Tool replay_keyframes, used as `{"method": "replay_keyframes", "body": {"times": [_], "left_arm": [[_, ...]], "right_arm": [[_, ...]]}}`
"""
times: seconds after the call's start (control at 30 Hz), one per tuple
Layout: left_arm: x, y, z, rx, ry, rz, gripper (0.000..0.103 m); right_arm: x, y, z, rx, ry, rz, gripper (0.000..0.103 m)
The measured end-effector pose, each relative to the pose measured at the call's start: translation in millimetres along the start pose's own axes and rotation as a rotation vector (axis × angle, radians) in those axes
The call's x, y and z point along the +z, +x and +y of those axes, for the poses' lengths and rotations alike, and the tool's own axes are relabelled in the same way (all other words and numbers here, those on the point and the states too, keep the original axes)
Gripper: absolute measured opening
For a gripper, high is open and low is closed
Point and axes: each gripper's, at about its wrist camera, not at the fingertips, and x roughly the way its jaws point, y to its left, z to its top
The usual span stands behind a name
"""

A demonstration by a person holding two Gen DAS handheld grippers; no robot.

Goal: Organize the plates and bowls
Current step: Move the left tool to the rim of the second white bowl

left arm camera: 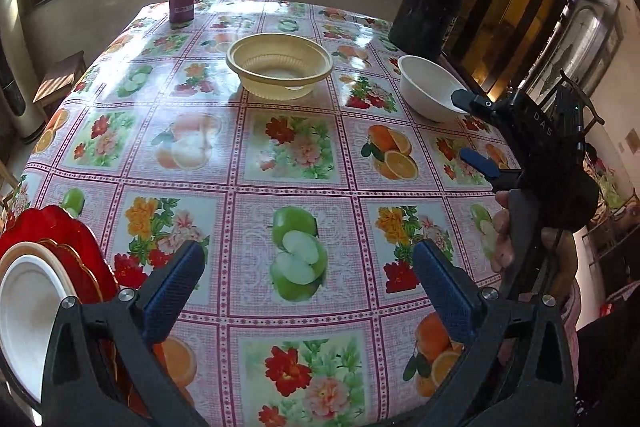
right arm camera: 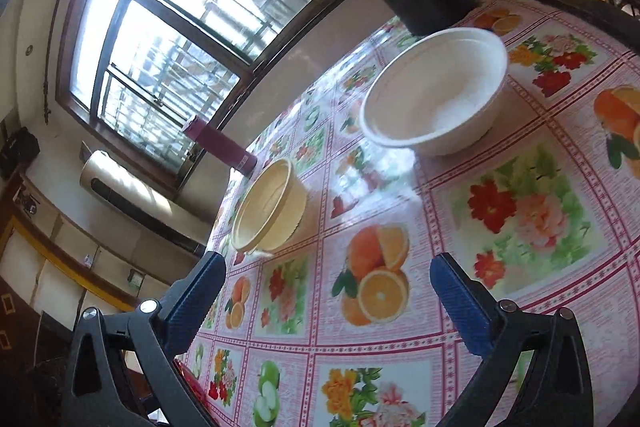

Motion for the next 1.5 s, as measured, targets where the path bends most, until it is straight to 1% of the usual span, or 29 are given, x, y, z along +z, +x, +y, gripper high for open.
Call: {"method": "replay_keyframes", "body": {"times": [0.13,0.3,0.47,0.6,0.67,0.73,0.8,0.9,0.97,1.03,1.1,1.17,1.23,1.27,1.3,1.37,1.43,1.5], "left_arm": [[3,19,-35,-0.022,0.073,0.048,0.103],[8,31,-66,-0.028,0.136,0.090,0.103],[16,39,-83,-0.036,0.133,0.114,0.103],[27,50,-96,-0.069,0.114,0.177,0.103],[37,49,-104,-0.073,0.110,0.170,0.103],[50,42,-111,-0.089,0.103,0.151,0.103],[66,31,-117,-0.098,0.111,0.124,0.103],[91,6,-127,-0.065,0.151,0.069,0.103],[112,-15,-135,-0.040,0.205,0.020,0.103],[139,-42,-142,-0.014,0.228,-0.051,0.103],[170,-71,-152,0.021,0.270,-0.129,0.103],[200,-103,-159,0.042,0.284,-0.233,0.103],[225,-130,-163,0.053,0.278,-0.328,0.103],[235,-137,-165,0.049,0.277,-0.360,0.103],[242,-139,-165,0.041,0.273,-0.376,0.103],[248,-126,-159,0.025,0.239,-0.376,0.103],[247,-95,-153,0.029,0.210,-0.346,0.103],[241,-51,-149,0.026,0.206,-0.278,0.103]], "right_arm": [[27,-15,-28,-0.028,0.043,-0.055,0.103],[52,-24,-54,-0.036,0.085,-0.084,0.103],[60,-23,-63,-0.027,0.113,-0.085,0.103],[61,-25,-66,-0.027,0.124,-0.089,0.103],[62,-27,-67,-0.022,0.127,-0.089,0.103],[62,-34,-64,-0.004,0.123,-0.108,0.103],[63,-41,-60,-0.011,0.105,-0.130,0.103],[65,-46,-57,0.024,0.106,-0.140,0.103],[70,-50,-54,0.077,0.113,-0.126,0.103],[82,-59,-45,0.108,0.081,-0.139,0.103],[102,-70,-33,0.135,0.043,-0.156,0.103],[126,-82,-22,0.153,0.024,-0.173,0.103],[145,-94,-13,0.189,0.018,-0.222,0.103],[152,-99,-10,0.202,0.017,-0.257,0.103],[155,-103,-7,0.199,0.013,-0.289,0.103],[158,-103,-7,0.190,-0.005,-0.321,0.103],[155,-94,-16,0.185,0.011,-0.303,0.103],[150,-76,-32,0.192,0.040,-0.258,0.103]]}}
